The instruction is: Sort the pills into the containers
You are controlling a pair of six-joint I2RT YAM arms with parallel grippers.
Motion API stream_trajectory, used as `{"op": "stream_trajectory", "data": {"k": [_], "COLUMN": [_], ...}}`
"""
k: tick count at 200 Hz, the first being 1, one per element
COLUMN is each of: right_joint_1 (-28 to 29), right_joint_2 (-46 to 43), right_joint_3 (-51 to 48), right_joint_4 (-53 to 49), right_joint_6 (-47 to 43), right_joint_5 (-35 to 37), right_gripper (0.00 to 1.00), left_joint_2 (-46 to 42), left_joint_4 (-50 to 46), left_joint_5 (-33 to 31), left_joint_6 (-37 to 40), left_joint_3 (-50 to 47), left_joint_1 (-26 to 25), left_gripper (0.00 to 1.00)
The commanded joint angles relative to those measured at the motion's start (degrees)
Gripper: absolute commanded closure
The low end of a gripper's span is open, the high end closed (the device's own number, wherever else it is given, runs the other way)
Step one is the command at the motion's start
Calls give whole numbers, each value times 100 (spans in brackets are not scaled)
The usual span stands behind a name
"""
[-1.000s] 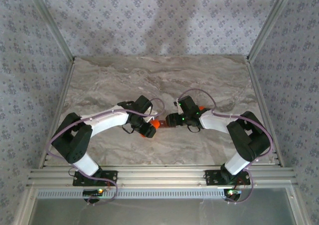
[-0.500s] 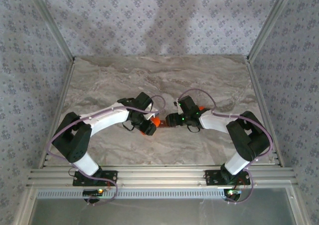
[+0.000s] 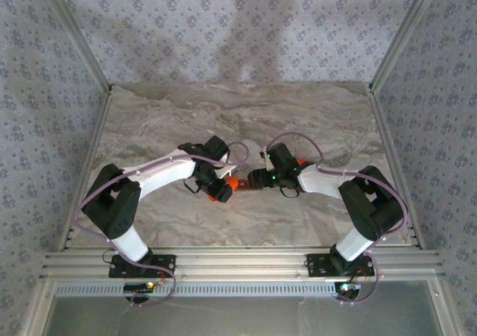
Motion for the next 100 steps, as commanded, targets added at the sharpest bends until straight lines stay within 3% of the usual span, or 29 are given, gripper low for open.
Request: {"op": "stream_trajectory", "data": {"k": [1,100], "right_joint_1": [35,39], "right_joint_2": [72,91], "right_joint_3": [-28,-33], "right_joint_4": [43,63], "right_joint_6": [51,60], "right_joint_5": [-91,-100], "right_gripper": [19,19], "left_joint_2": [91,382], "left_joint_4": [-234,-467], "left_joint_5": [-5,15], "left_joint_6": [126,257], "left_joint_3": [191,507], "left_joint_1": [37,60], "left_gripper": [100,100]}}
